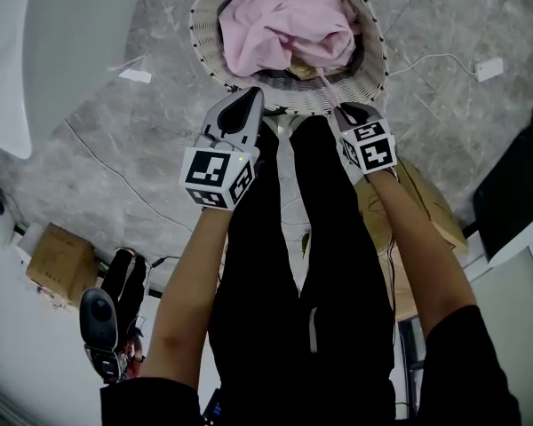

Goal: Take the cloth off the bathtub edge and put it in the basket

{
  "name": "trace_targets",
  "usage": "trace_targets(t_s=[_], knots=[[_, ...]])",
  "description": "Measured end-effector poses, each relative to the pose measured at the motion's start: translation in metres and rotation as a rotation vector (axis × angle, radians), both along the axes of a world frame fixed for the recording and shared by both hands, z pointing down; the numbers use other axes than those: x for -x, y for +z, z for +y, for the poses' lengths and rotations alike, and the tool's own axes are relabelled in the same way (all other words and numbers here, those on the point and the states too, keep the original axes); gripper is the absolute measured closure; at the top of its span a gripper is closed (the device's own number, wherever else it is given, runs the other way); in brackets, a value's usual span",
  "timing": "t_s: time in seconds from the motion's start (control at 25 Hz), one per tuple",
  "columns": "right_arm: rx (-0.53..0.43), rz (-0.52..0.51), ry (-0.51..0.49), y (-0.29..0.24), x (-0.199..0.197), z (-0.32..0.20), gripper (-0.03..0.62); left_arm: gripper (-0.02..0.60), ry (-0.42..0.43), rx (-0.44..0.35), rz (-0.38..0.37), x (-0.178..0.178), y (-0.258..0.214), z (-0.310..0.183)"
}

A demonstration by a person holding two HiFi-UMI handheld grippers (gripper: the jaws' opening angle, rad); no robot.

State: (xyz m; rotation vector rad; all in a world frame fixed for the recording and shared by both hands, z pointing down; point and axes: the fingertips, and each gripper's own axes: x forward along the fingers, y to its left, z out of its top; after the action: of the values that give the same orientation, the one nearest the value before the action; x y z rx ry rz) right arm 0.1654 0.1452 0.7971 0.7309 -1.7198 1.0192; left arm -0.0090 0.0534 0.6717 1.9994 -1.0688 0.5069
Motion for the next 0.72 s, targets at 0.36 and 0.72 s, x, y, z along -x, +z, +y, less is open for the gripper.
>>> trace_targets(t_s=[0.36, 0.72], knots=[[0.008, -0.024, 0.090, -0.014, 0.001, -0.012, 0.563, 0.566, 0.003, -0.026, 0.025, -0.005, -0.016, -0.008], [-0.148, -0.148, 0.142, -0.073, 0.037, -0.076, 0.565, 0.566, 0.001, -0.047, 0.041, -0.001, -0.035, -0.003]])
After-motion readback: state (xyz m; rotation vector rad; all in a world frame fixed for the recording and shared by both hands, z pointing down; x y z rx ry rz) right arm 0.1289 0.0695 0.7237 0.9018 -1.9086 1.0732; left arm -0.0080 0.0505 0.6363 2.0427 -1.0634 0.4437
